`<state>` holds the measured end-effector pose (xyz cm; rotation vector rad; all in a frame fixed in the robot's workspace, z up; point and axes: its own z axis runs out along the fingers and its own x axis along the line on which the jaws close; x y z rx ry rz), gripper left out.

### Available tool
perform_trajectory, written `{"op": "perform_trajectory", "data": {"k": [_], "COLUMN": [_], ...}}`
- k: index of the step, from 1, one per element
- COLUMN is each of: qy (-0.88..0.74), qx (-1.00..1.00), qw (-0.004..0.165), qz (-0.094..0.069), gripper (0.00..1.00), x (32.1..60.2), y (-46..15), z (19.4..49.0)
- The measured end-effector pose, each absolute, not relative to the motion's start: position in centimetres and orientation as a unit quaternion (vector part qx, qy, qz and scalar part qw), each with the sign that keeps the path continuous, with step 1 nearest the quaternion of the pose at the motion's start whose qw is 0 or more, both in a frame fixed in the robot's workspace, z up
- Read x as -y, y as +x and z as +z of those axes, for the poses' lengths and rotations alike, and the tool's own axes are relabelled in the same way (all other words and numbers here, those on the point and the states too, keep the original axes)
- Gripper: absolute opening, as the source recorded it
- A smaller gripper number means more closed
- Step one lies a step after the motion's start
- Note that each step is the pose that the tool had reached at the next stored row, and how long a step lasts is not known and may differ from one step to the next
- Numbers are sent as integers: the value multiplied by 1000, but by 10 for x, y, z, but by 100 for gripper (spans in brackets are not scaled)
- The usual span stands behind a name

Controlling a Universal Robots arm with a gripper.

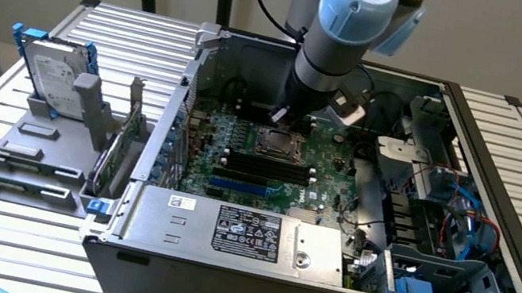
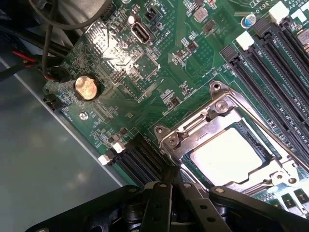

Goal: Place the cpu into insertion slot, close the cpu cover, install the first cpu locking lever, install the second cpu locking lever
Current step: 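Install the first cpu locking lever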

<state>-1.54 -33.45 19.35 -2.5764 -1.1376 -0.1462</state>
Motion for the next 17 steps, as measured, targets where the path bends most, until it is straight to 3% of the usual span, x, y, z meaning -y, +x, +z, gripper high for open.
{"op": "perform_trajectory", "data": {"k": [17], "qy": [-887], "qx": [427], "qw": [171], "qz": [-50], "gripper": [11], "x": [335], "y": [-9], "z": [192]}}
